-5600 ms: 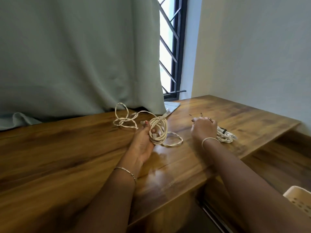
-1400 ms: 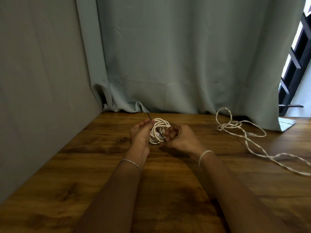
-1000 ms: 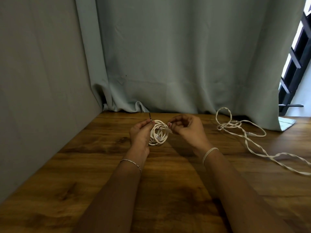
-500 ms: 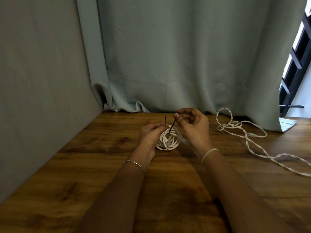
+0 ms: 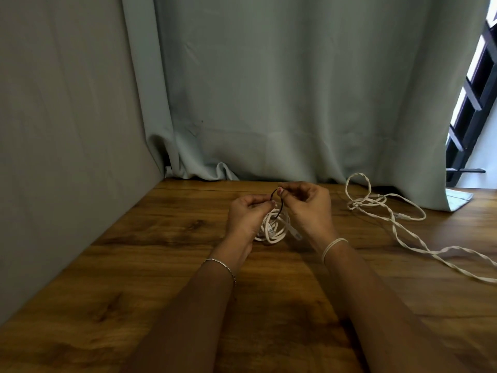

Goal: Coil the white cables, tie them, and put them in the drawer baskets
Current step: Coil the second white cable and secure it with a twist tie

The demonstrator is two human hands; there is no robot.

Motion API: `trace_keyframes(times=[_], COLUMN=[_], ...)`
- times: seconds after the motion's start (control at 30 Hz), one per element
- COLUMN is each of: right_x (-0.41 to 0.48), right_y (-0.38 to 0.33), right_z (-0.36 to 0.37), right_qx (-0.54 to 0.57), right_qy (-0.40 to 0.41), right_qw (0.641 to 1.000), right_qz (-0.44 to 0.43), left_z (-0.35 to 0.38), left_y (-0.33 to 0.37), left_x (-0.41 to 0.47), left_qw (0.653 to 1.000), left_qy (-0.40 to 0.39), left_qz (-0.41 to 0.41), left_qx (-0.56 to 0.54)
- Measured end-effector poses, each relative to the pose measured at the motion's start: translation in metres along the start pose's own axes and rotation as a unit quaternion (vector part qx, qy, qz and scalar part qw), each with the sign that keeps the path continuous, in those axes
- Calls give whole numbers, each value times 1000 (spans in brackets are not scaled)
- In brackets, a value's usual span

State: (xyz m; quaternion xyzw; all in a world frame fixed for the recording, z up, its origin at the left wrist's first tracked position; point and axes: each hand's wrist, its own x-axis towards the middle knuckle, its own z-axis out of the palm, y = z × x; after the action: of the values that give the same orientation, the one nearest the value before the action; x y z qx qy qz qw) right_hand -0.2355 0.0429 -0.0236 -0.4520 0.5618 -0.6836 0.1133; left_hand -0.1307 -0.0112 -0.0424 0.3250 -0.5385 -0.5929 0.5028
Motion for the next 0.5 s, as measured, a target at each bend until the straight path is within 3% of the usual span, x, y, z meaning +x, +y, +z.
trace_keyframes(times=[0.5], right_x=[2], right_y=[5], right_z=[-2], right_qx=[-69], right_qy=[14], right_qw=[997], right_qz=[-16], left_z=[3], left_y=[-1], left_x=[0], left_qw=[998], left_qy=[15], left_qz=[20], left_qx=[54])
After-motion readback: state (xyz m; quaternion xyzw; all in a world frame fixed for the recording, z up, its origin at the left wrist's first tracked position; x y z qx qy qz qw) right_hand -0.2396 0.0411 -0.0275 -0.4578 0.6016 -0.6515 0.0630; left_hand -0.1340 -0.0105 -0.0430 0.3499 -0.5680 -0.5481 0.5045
